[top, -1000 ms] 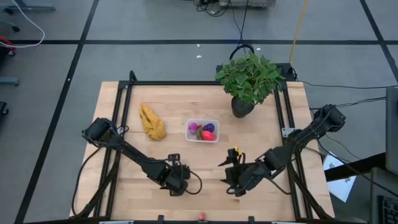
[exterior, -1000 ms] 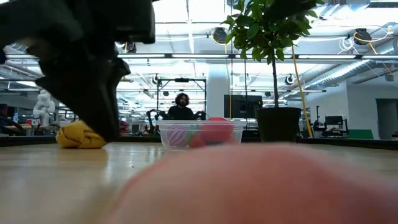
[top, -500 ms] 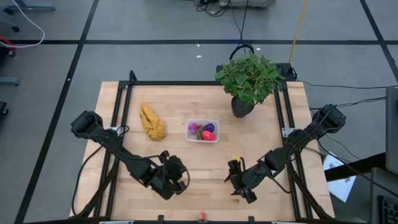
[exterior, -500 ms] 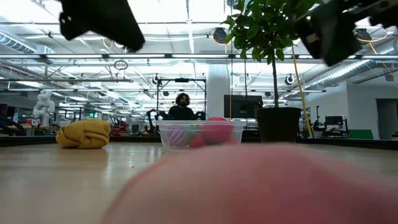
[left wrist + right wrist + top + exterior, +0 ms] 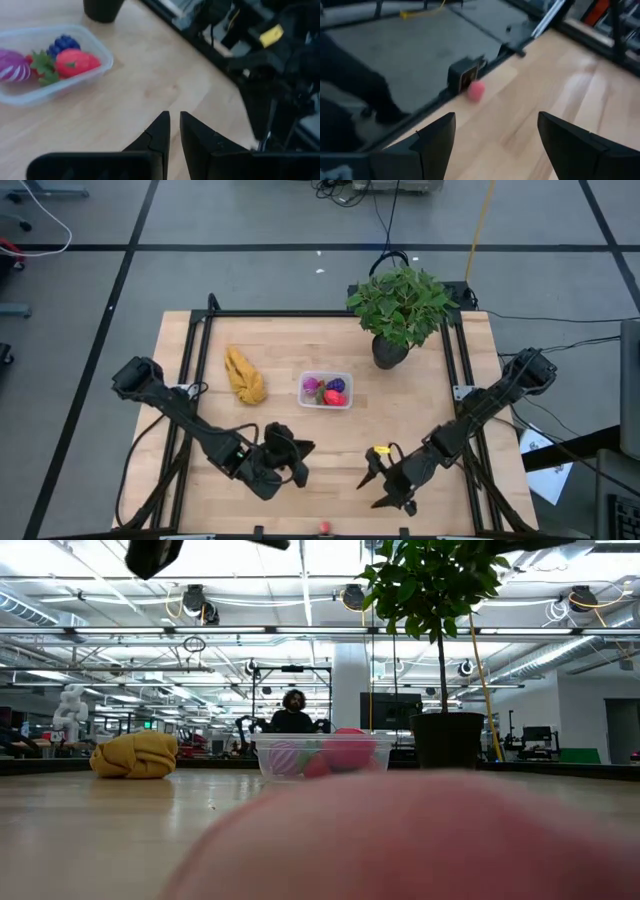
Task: Pick and placing Produce into tupperware
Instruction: Put the pink peach into the transparent bin
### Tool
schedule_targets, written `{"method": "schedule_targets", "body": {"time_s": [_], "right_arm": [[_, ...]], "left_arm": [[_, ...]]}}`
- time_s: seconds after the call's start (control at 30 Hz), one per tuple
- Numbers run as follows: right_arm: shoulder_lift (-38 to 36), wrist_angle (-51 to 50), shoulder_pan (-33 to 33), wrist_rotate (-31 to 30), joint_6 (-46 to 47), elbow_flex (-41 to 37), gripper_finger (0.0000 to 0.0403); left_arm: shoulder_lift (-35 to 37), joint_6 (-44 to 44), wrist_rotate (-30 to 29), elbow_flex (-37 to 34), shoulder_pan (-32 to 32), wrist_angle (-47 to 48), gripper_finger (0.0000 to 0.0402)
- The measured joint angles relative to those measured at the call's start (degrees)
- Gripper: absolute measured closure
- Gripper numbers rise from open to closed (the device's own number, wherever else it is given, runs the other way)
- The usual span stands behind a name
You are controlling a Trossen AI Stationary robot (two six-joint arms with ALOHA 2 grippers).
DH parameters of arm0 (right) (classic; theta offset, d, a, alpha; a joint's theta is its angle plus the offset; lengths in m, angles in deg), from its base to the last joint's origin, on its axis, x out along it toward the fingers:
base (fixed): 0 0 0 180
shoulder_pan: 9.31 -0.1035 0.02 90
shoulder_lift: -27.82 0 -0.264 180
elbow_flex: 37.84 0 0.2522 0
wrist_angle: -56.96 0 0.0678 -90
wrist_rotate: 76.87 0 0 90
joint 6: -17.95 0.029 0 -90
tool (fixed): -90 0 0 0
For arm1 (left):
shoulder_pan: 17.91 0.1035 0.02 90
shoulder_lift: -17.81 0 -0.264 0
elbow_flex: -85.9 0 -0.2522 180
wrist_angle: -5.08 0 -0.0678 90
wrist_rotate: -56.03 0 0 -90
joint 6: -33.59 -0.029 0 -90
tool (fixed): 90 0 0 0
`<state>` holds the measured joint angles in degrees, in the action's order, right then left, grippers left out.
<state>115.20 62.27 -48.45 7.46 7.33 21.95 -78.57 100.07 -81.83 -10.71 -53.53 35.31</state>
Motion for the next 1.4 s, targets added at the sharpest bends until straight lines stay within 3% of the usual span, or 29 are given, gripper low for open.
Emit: {"method": "schedule_targets", "body": {"time_s": [0.4, 0.63, 0.97, 1.4], "right_arm": [[0.0, 12.05, 1.21, 0.72, 1.12, -8.14, 0.0128], [0.0, 21.96, 1.15, 12.14, 2.71, -15.58, 0.0128], [0.0, 20.21, 0.53, 32.88, 7.0, -16.95, 0.0128], [1.38, 21.06, 0.59, 32.65, 6.76, -11.36, 0.0128]], "left_arm": [[0.0, -0.96, -1.77, 0.0, 3.49, -10.17, 0.0355], [0.0, -5.88, -1.73, 0.0, 6.48, -14.64, 0.0355], [0.0, -6.36, 1.81, 0.0, 9.36, -15.02, 0.0355], [0.0, -14.9, 4.79, 0.0, 9.29, -15.2, 0.0355]]}}
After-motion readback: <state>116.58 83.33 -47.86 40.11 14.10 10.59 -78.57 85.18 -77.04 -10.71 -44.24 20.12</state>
